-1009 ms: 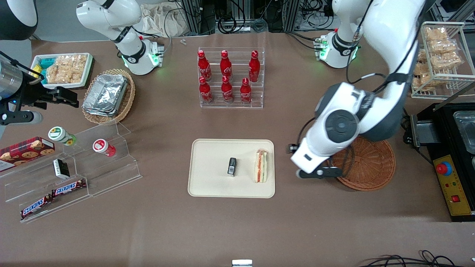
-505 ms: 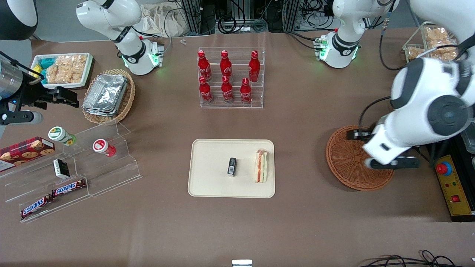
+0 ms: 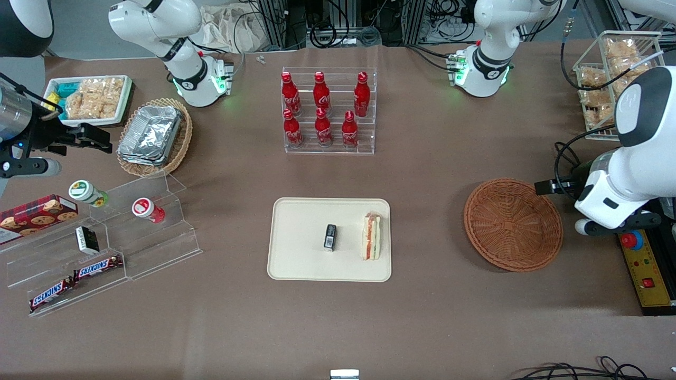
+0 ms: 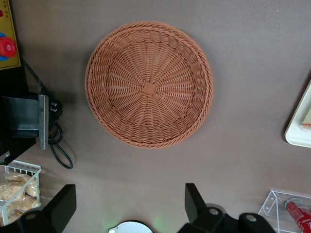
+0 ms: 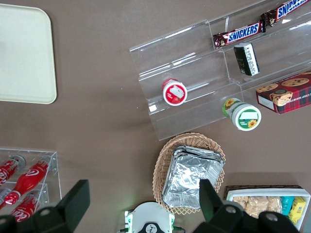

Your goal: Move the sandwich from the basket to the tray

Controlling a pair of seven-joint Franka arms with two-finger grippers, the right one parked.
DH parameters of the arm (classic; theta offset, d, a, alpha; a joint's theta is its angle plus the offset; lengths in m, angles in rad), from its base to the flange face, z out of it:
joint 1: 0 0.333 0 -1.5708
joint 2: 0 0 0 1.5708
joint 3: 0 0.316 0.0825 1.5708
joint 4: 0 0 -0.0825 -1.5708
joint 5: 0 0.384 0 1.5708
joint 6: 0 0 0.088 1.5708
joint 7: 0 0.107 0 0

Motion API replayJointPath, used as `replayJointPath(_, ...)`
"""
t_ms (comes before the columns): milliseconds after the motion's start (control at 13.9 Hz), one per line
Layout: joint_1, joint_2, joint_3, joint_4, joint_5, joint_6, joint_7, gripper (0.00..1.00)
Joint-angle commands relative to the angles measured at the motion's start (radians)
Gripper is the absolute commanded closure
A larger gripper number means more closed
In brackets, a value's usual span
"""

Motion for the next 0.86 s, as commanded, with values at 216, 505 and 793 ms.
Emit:
replayJointPath(216, 0.047, -0.067, -0.008, -0.028, -0.005, -0.024, 0.106, 0.01)
replayJointPath(505, 0.029, -0.066, 0.044, -0.011, -0.016, -0.024, 0.106, 0.01)
replayJointPath(793, -0.111, -0.069, 0.241, -0.007, -0.078, -0.024, 0.118, 0.01)
